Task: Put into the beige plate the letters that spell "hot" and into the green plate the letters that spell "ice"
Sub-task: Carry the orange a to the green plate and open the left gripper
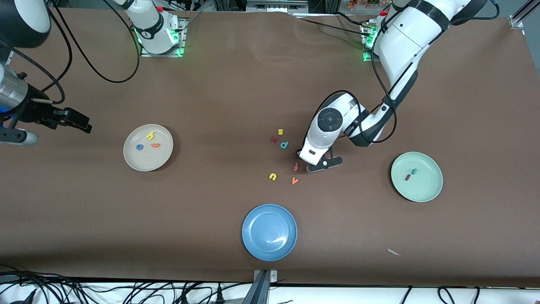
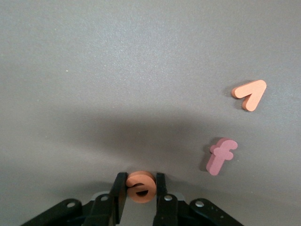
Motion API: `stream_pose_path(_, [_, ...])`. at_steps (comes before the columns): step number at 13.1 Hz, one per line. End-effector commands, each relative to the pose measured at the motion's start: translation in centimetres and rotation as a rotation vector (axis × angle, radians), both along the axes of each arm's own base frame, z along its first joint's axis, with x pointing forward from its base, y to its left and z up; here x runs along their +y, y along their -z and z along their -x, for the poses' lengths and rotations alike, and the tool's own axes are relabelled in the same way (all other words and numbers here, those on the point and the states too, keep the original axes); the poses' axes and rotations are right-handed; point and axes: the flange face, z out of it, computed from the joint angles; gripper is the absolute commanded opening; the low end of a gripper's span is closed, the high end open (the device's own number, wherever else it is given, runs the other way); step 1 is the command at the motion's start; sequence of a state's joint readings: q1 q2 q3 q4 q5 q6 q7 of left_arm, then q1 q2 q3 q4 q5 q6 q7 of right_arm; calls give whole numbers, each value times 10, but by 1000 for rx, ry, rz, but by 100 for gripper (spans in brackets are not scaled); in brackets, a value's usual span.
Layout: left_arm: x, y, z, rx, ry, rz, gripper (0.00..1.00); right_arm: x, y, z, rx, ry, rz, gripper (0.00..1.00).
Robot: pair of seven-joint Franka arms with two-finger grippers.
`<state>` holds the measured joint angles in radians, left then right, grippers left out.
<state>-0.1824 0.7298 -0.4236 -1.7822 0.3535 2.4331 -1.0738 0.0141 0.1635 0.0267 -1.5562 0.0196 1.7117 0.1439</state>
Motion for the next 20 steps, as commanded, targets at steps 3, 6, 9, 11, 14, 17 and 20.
stream_pose_path(3, [4, -4, -7, -8, 2, -44, 20, 25, 27, -18, -17, -43, -13, 100])
stream_pose_path(6, [38, -36, -43, 42, 34, -122, 17, 11, 11, -11, -13, -31, -2, 100])
stream_pose_path(9, [90, -61, -70, 82, 106, -156, 16, 10, 9, -10, -14, -22, -2, 100])
stream_pose_path(11, [137, -72, -84, 113, 165, -171, 16, 29, 29, -16, 8, -36, 7, 100])
stream_pose_path(14, [203, -77, -100, 139, 234, -171, 16, 31, 64, -30, 42, -63, -24, 100])
stream_pose_path(17, [274, -76, -111, 169, 303, -152, 16, 40, 67, -25, 58, -73, -2, 100])
stream_pose_path(20, [324, -70, -111, 190, 360, -151, 16, 40, 73, -29, 18, -86, 37, 100])
